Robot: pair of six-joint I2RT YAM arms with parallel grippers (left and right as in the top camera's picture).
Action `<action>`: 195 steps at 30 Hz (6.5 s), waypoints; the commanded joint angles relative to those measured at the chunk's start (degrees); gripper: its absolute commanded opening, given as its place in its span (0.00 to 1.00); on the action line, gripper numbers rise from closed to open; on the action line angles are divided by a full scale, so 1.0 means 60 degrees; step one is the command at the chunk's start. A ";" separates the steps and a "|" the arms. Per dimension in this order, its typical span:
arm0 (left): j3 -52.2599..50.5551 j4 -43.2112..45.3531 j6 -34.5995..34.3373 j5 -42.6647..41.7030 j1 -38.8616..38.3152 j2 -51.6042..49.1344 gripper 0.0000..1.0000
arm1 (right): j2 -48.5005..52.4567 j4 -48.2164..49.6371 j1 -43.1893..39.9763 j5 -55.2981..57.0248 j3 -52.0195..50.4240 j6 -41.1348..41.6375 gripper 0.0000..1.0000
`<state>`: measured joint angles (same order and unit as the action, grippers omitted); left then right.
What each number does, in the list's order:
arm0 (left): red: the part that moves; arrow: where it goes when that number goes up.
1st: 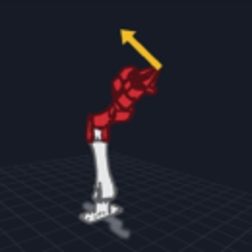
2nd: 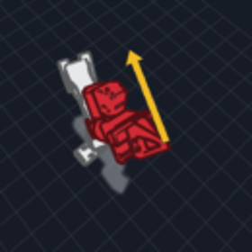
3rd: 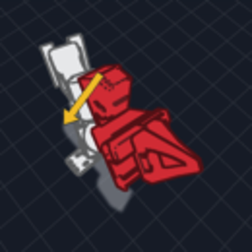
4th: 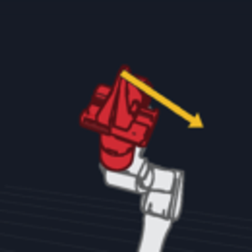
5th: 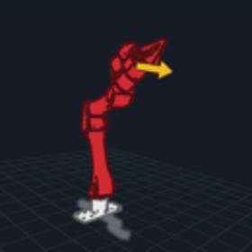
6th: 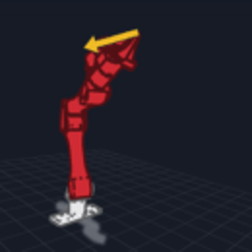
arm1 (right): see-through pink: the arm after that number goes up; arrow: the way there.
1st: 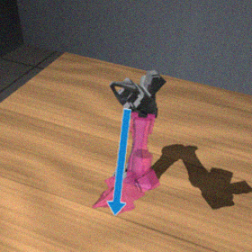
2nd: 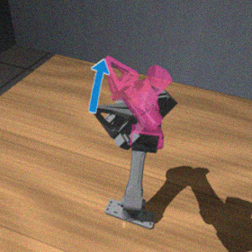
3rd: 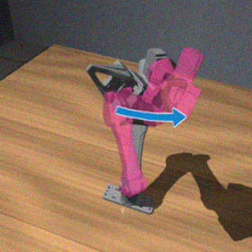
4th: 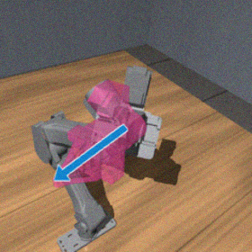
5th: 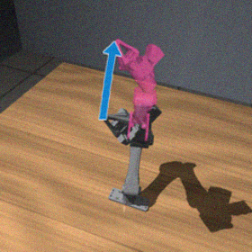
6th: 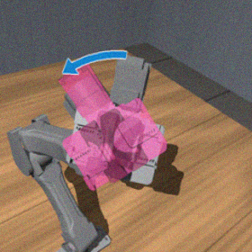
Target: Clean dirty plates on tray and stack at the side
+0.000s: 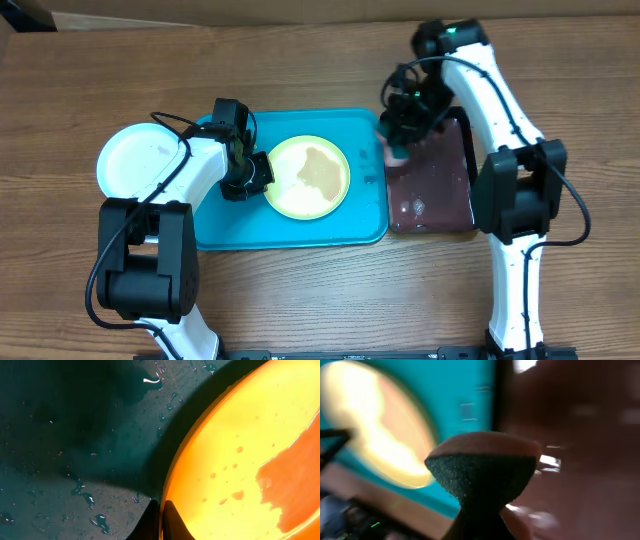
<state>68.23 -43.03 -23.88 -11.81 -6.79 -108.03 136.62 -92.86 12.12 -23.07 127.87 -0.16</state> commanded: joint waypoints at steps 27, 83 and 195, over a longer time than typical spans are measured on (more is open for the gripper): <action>-0.0036 0.0178 -0.0066 -0.0007 -0.0069 -0.0102 0.05 | -0.0572 0.2903 -0.0186 0.3727 -0.3424 0.1031 0.13; -0.0062 0.0284 -0.0069 0.0193 -0.0073 -0.0106 0.21 | -0.0572 0.0943 -0.2572 0.2718 0.0299 0.1071 0.73; 0.5220 0.7825 1.2699 1.5792 -1.0754 -0.0120 0.04 | -0.0572 0.2721 -0.4481 0.2550 0.0244 0.1060 1.00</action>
<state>98.00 2.63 48.12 79.31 -70.91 -108.62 133.62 -76.71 -14.55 -7.29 128.62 6.17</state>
